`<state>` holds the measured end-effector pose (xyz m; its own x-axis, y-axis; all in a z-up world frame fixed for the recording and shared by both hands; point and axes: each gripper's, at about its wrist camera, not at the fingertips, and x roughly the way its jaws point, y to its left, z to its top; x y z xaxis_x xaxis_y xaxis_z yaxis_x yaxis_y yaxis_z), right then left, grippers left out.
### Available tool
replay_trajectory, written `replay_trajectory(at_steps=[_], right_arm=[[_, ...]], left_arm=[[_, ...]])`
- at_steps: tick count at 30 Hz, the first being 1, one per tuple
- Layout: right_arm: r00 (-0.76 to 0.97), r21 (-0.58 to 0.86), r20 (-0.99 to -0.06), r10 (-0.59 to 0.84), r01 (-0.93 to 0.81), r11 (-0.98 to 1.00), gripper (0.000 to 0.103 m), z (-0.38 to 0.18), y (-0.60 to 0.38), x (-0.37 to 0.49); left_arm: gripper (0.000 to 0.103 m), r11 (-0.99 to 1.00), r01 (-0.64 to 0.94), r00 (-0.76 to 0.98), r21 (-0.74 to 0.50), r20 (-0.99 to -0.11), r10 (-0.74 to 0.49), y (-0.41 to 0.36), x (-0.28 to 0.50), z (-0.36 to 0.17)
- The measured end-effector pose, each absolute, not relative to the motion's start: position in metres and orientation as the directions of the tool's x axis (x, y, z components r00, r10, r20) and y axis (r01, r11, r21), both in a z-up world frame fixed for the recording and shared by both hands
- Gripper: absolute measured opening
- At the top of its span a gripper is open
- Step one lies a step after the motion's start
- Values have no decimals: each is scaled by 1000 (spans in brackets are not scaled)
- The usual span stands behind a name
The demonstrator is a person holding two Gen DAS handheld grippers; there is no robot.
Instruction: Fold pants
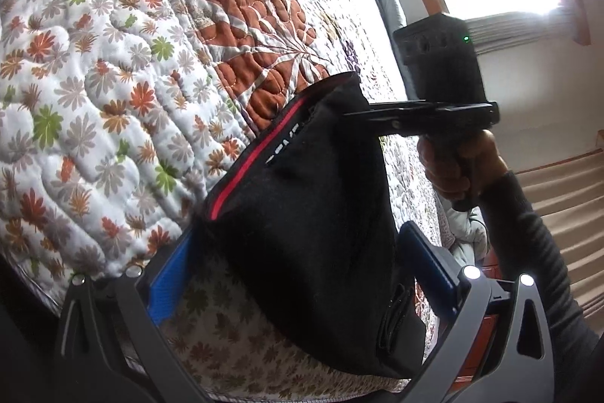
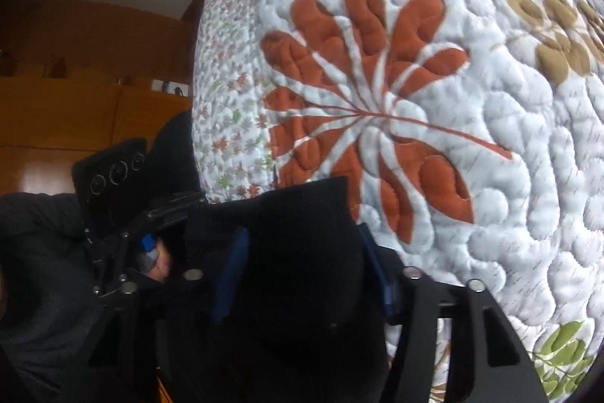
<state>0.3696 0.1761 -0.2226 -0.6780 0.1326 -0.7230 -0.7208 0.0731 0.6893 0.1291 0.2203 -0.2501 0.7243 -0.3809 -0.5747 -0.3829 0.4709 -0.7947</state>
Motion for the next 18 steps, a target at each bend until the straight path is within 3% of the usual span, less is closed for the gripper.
replay_trajectory(at_steps=[7, 9, 10, 11, 13, 18], right_arm=[[-661, 673, -739, 132, -735, 87, 46, -219, 176, 366], [-642, 652, -757, 124, -753, 84, 45, -217, 177, 364], [-629, 639, -768, 120, -764, 82, 44, -217, 179, 363], [-617, 627, -778, 118, -775, 78, 42, -215, 180, 360], [-587, 597, -801, 116, -799, 74, 38, -210, 181, 354], [-511, 520, -851, 119, -852, 65, 34, -188, 176, 344]], left_arm=[[99, 482, -395, 726, -782, -587, -357, 216, 130, -249], [88, 476, -404, 726, -781, -590, -353, 215, 130, -247], [72, 477, -410, 716, -777, -598, -359, 215, 130, -247], [69, 485, -418, 708, -768, -610, -355, 215, 130, -247], [52, 494, -432, 699, -755, -626, -345, 216, 128, -248], [34, 513, -434, 691, -741, -639, -338, 218, 127, -242]])
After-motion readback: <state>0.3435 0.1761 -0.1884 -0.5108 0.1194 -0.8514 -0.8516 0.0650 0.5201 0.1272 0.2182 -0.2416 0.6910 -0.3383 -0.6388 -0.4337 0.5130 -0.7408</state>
